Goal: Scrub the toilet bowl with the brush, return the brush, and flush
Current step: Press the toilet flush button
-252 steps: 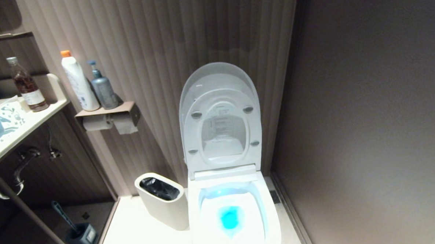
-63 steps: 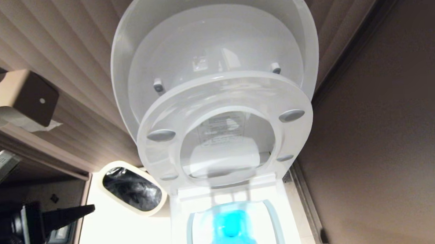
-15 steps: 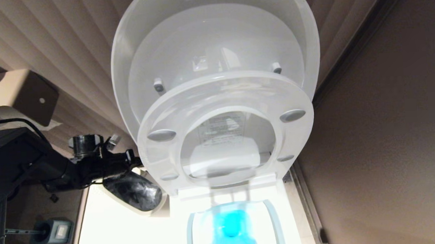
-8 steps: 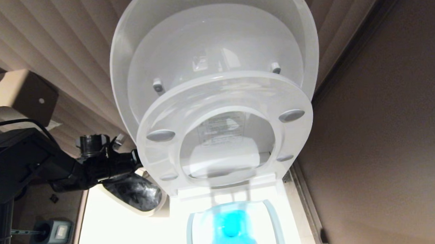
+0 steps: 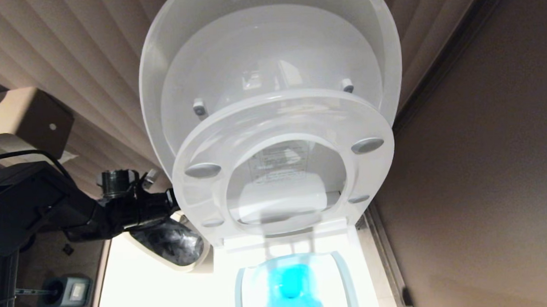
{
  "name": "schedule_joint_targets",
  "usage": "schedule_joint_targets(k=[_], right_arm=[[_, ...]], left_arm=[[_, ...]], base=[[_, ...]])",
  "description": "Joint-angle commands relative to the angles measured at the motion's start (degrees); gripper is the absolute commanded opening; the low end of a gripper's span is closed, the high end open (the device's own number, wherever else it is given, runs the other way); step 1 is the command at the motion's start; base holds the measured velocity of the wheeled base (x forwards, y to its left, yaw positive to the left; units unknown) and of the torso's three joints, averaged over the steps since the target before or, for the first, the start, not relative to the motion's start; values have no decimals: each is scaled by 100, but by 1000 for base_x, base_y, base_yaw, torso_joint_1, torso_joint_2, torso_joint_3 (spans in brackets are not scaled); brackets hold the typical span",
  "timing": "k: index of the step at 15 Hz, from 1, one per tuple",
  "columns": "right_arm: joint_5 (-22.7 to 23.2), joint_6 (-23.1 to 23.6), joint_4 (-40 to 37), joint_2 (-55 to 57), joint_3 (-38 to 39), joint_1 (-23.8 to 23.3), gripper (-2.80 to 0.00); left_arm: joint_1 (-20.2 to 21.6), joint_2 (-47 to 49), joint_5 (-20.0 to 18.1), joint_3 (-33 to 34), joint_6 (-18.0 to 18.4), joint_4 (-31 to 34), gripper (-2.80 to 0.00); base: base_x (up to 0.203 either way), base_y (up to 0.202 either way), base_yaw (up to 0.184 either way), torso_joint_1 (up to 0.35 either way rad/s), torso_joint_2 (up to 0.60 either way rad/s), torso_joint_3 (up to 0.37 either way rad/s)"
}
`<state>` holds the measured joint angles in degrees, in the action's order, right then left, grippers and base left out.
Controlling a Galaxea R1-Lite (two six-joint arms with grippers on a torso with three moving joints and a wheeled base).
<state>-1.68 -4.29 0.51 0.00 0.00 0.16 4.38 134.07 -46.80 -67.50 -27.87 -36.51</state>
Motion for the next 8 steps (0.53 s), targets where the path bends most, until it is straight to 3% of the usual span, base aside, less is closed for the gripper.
schedule_joint_targets(k=[1, 8], right_arm=[[1, 3, 2, 0, 0, 2, -280], [-8, -2, 2, 0, 0, 2, -280]], left_arm=[[-7, -13, -31, -9, -17, -23, -280], [-285, -30, 28, 7, -246, -108, -280]], base=[[0, 0, 0, 0, 0, 0], [0, 0, 0, 0, 0, 0]])
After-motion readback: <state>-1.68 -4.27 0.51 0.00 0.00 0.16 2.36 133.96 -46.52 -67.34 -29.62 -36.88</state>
